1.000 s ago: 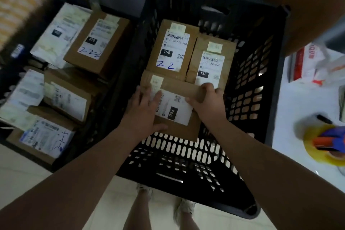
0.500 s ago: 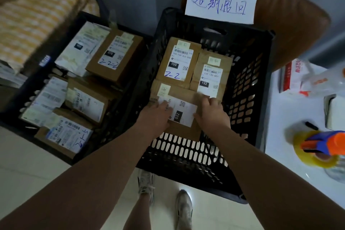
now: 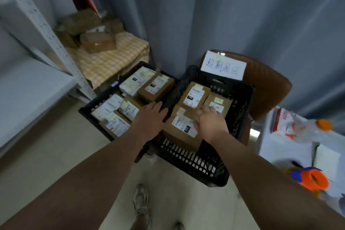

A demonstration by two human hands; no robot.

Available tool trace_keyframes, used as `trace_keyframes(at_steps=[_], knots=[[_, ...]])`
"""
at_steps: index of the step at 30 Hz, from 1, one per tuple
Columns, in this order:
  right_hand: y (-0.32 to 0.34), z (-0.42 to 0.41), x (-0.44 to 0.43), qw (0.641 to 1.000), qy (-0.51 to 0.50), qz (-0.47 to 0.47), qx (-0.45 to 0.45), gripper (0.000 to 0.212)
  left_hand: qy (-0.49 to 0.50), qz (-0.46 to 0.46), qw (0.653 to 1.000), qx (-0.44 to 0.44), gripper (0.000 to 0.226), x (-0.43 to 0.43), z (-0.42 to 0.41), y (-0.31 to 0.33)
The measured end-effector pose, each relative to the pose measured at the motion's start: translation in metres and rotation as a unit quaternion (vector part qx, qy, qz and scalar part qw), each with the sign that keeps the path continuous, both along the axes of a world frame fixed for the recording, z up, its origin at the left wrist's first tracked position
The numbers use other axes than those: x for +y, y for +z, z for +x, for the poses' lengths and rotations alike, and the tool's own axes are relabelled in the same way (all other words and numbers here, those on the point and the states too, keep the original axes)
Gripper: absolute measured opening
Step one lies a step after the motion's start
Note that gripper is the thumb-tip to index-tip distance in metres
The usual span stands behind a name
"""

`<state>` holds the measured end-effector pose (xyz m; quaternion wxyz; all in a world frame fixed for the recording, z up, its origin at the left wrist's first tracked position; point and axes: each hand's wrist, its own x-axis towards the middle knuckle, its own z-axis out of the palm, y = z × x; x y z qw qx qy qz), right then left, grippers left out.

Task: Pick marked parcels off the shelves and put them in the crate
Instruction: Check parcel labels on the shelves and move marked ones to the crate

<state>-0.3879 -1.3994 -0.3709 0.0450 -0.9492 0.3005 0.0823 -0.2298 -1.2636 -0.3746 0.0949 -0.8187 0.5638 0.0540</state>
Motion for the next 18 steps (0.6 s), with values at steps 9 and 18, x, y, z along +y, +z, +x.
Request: trace_keyframes(at_steps=[9,18], knots=[[0.129,0.116,0.073,0.973,0.156,-0.084,-0.149,0.039,0.104,-0.128,0.979,-0.121,0.049,0.127,0.074,0.135],[0.203,0.28,0.243,0.908,0.276,-0.017,-0.315,0.038,0.209,-0.226,0.929,-0.207,0.039,0.298,0.183,0.222]])
